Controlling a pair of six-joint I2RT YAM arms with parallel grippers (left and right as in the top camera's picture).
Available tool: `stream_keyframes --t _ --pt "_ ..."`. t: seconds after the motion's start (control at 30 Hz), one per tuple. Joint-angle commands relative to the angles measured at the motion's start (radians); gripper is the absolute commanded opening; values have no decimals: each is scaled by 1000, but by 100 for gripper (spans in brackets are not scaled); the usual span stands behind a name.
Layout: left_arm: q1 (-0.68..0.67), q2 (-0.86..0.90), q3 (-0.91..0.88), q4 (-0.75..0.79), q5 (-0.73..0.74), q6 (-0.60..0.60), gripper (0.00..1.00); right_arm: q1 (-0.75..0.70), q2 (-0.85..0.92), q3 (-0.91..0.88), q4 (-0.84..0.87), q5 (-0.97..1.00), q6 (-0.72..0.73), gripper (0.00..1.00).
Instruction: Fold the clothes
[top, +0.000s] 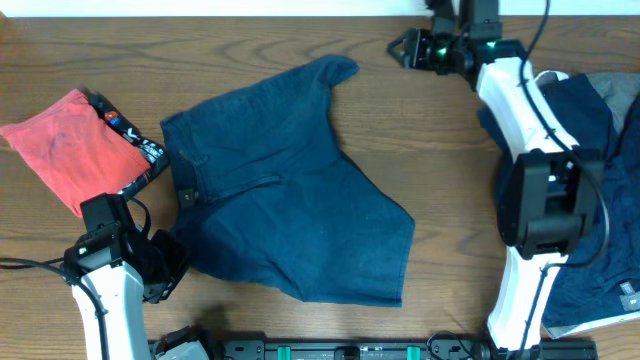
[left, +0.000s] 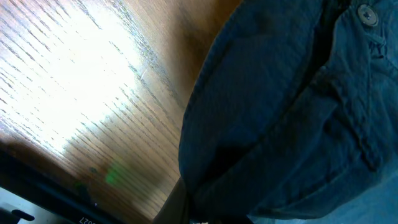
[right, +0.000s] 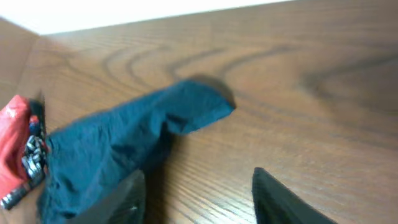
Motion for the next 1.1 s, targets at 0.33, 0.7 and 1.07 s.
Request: stream_keyframes --t 0.33,0.7,1.07 --pt "7 -6 2 -2 -17 10 7 157 279 -11 281 -21 105 70" --pt "7 -6 2 -3 -17 10 7 213 416 -11 558 45 232 85" --pt "7 -6 2 -2 -17 10 7 274 428 -11 816 -101 247 91"
